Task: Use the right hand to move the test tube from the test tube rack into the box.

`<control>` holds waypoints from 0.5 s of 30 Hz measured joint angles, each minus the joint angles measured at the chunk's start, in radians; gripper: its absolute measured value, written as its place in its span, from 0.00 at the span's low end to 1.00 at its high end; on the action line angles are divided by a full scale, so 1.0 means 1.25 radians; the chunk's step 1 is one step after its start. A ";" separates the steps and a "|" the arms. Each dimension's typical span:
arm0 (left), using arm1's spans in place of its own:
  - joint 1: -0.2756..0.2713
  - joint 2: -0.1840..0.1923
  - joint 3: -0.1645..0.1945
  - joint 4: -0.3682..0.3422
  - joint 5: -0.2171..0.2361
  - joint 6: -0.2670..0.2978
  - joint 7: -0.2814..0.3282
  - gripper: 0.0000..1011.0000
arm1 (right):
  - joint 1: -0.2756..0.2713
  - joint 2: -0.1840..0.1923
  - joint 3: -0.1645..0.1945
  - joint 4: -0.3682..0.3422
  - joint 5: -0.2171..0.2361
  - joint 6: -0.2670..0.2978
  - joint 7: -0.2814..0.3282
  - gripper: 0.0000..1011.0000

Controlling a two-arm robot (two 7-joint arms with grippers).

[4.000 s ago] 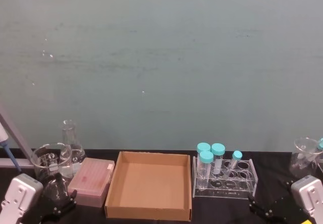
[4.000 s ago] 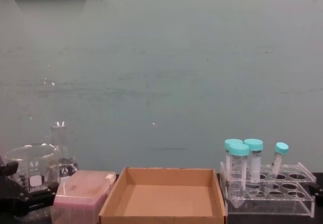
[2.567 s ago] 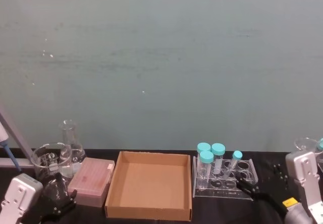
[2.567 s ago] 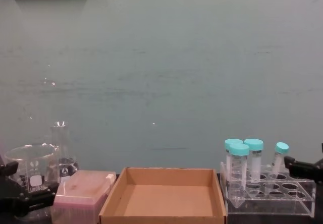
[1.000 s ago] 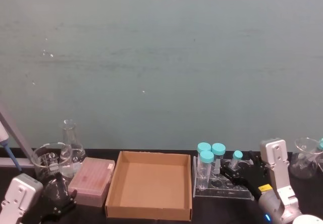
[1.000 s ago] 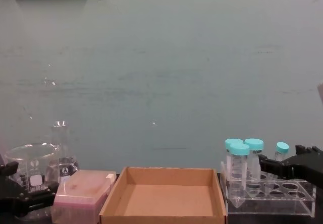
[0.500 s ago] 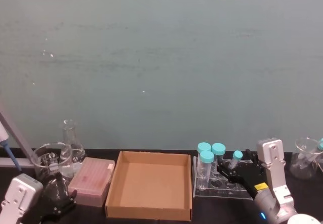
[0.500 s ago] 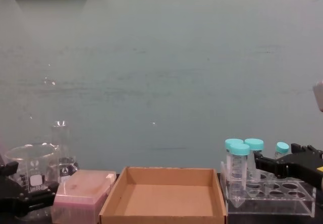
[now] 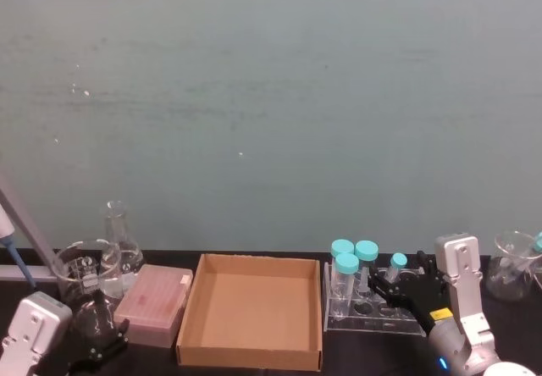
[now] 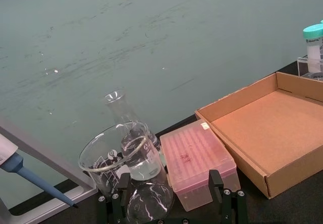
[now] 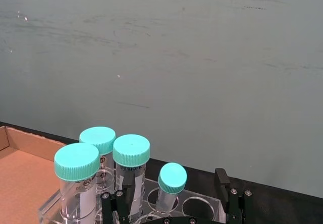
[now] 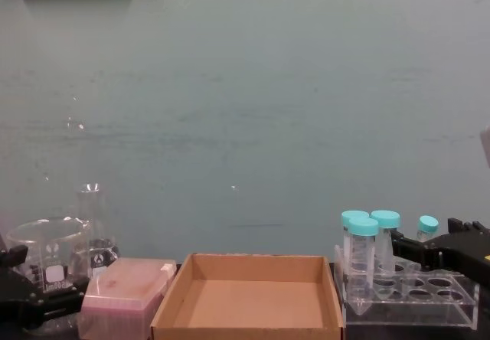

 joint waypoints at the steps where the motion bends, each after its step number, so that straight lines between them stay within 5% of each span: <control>1: 0.000 0.000 0.000 0.000 0.000 0.000 0.000 0.99 | 0.000 -0.001 0.003 0.001 -0.003 -0.002 0.000 0.99; 15: 0.000 0.000 0.000 0.000 0.000 0.000 0.000 0.99 | 0.004 -0.014 0.024 0.013 -0.017 -0.017 0.014 0.99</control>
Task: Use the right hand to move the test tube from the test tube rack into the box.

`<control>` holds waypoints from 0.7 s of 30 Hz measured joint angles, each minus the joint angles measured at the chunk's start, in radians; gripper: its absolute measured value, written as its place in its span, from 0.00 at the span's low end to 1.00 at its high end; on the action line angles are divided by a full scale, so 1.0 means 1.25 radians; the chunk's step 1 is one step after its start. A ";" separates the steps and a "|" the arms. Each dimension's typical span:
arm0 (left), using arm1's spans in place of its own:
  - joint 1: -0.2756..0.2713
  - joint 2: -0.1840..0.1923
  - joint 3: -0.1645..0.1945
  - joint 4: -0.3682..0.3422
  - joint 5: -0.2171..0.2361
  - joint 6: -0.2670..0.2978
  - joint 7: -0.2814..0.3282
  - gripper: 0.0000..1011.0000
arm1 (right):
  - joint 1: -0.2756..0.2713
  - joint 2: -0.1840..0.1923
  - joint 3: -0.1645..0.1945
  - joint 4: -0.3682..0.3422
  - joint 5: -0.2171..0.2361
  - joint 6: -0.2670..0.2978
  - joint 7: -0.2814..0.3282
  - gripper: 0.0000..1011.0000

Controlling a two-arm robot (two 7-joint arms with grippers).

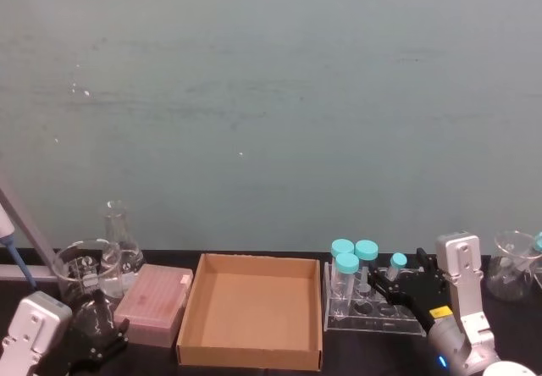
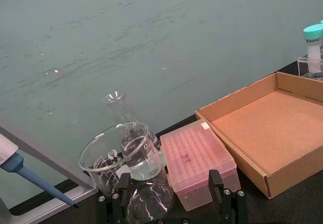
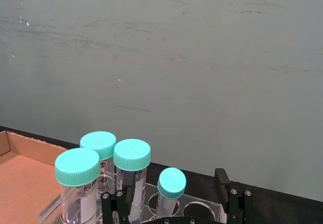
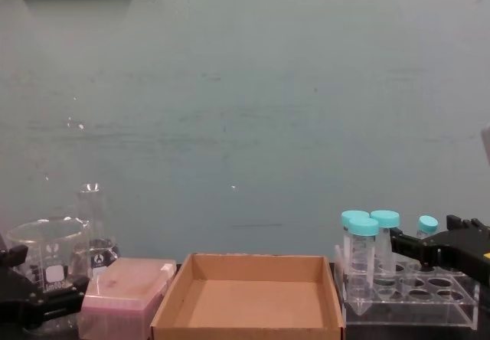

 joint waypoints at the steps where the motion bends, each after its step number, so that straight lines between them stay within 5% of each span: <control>1: 0.000 0.000 0.000 0.000 0.000 0.000 0.000 0.99 | 0.000 -0.001 0.003 0.001 -0.002 -0.001 0.002 0.99; 21: 0.000 0.000 0.000 0.000 0.000 0.000 0.000 0.99 | -0.007 -0.006 0.019 0.000 -0.013 0.002 0.027 0.99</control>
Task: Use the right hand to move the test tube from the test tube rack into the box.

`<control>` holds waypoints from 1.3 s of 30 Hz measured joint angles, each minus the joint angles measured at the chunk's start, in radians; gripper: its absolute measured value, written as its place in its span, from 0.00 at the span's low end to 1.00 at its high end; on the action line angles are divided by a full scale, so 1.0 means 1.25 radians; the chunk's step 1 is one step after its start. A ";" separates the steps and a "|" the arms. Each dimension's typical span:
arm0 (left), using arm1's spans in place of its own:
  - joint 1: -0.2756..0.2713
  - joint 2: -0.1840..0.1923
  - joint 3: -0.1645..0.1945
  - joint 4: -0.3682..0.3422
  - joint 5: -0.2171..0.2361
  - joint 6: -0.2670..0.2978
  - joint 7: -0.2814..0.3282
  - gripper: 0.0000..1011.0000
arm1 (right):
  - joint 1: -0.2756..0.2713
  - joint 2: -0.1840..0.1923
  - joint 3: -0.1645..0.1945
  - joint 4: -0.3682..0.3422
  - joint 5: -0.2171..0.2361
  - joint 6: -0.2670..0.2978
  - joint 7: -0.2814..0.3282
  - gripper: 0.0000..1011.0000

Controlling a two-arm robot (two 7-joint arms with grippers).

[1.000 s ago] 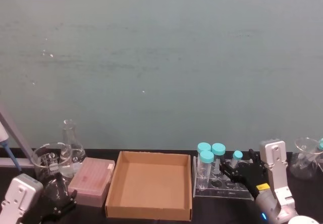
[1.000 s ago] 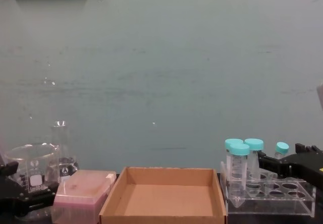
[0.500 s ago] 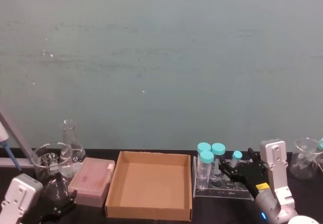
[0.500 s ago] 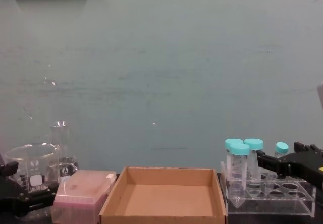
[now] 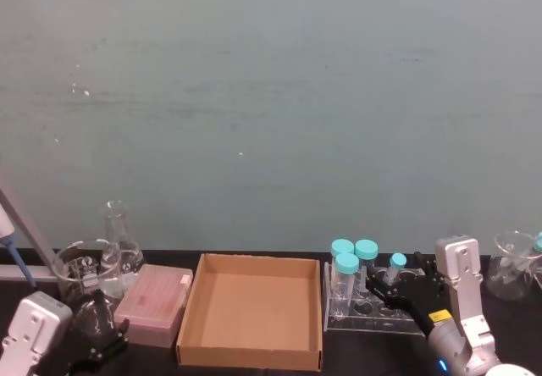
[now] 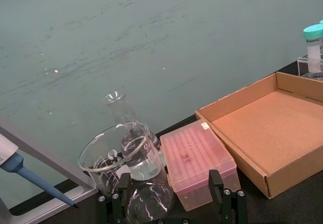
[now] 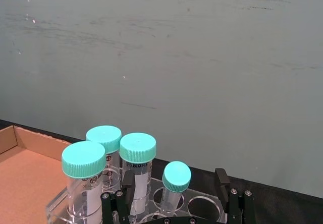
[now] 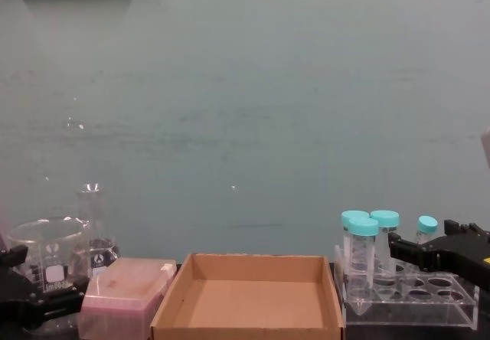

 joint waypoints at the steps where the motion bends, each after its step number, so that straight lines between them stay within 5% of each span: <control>1: 0.000 0.000 0.000 0.000 0.000 0.000 0.000 0.99 | 0.000 0.000 0.000 0.000 0.000 0.000 0.000 0.99; 8: 0.000 0.000 0.000 0.000 0.000 0.000 0.000 0.99 | 0.000 0.000 -0.001 -0.001 0.000 0.001 -0.002 0.89; 30: 0.000 0.000 0.000 0.000 0.000 0.000 0.000 0.99 | 0.001 0.000 -0.002 -0.001 0.001 0.001 -0.005 0.23; 39: 0.000 0.000 0.000 0.000 0.000 0.000 0.000 0.99 | 0.000 0.000 -0.001 -0.002 -0.002 0.000 -0.006 0.21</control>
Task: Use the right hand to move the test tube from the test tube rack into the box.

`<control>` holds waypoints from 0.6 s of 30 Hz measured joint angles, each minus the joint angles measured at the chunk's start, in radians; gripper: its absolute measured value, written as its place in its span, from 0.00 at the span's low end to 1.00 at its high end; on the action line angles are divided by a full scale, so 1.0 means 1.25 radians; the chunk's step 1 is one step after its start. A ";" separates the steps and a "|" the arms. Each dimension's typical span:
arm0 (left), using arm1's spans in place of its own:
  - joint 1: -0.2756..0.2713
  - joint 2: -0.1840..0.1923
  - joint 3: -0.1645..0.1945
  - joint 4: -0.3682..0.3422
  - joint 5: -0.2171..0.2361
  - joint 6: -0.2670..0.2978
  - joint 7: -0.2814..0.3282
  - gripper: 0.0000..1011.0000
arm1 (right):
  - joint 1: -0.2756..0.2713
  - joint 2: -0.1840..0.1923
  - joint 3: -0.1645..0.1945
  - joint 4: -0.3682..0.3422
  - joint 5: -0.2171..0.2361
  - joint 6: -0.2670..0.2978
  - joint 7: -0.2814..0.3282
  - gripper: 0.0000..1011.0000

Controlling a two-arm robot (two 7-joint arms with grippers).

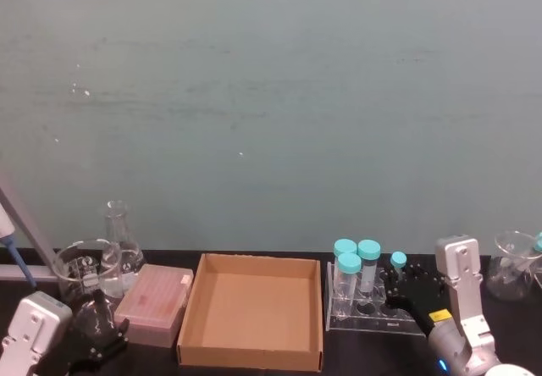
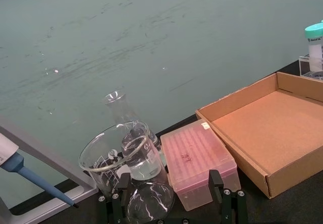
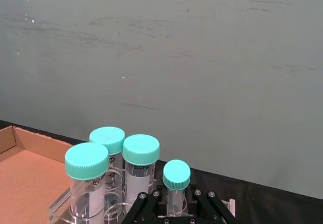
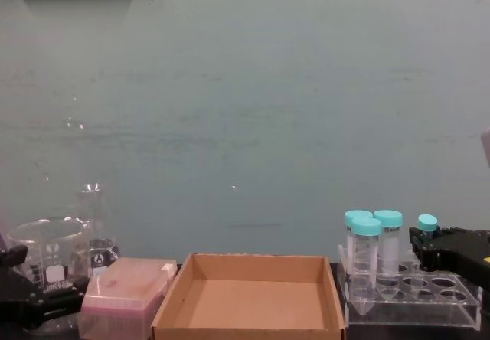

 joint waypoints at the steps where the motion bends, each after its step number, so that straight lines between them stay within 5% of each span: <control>1: 0.000 0.000 0.000 0.000 0.000 0.000 0.000 0.99 | -0.003 -0.001 0.001 -0.003 -0.005 -0.003 0.000 0.21; 18: 0.000 0.000 0.000 0.000 0.000 0.000 0.000 0.99 | -0.011 -0.014 0.044 -0.034 -0.003 -0.015 0.040 0.21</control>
